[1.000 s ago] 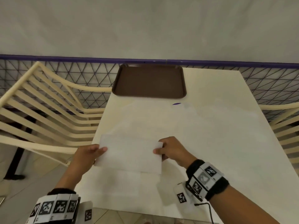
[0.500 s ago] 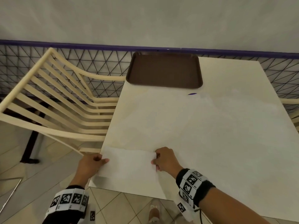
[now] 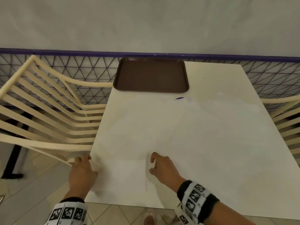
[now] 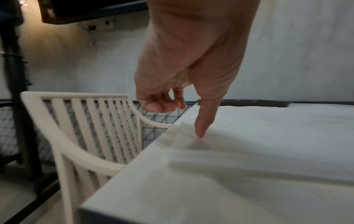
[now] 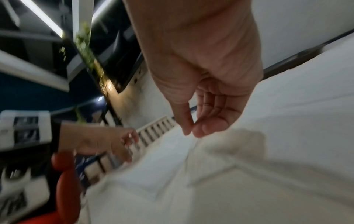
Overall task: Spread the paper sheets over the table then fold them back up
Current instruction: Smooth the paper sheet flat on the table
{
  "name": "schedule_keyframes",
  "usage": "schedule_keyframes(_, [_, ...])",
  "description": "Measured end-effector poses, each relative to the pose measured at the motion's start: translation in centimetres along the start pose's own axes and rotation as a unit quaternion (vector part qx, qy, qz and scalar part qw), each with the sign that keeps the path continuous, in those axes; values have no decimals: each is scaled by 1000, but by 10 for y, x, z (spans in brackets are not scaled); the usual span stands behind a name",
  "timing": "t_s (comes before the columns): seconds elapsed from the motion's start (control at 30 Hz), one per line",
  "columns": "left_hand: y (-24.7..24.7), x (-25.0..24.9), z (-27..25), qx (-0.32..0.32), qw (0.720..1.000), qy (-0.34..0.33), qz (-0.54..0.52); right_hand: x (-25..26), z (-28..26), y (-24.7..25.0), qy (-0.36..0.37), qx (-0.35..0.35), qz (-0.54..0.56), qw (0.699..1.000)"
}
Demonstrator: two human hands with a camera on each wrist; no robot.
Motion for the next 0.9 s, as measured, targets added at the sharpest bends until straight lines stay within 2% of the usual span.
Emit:
schedule_keyframes(0.07, [-1,-29,-5,-28,998,-48,-5,-19,-8,28,-16,-21,33,999])
schedule_keyframes(0.13, [-13,-68,-11,-19,992,-120,-31,-47,-18,63,-34,-67,35,997])
schedule_keyframes(0.23, [-50,-130,-18,59,973,-213,-69,-99,-34,110,-92,-146,20,985])
schedule_keyframes(0.3, [-80,-169,-24,118,962,-233,-77,-133,-43,128,-140,-179,14,974])
schedule_keyframes(0.4, [-109,-214,-27,176,962,-185,-98,-167,-49,137,-175,-186,10,967])
schedule_keyframes(0.63, [-130,-252,-22,208,970,-78,-103,-186,-44,129,-132,-161,41,977])
schedule_keyframes(0.8, [-133,-256,-24,206,975,-77,-39,-188,-43,127,-118,-147,57,980])
schedule_keyframes(0.9, [-130,-259,-27,161,982,-86,-46,-190,-42,128,-113,-145,66,981])
Point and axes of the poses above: each hand's wrist, its own z-axis towards the middle knuckle, its own y-axis out of the back of the hand, x = y × z, the point moved 6 cm from there along z, towards the middle knuckle, and after that the axes turned 3 degrees about -y, right-handed, at the moved point
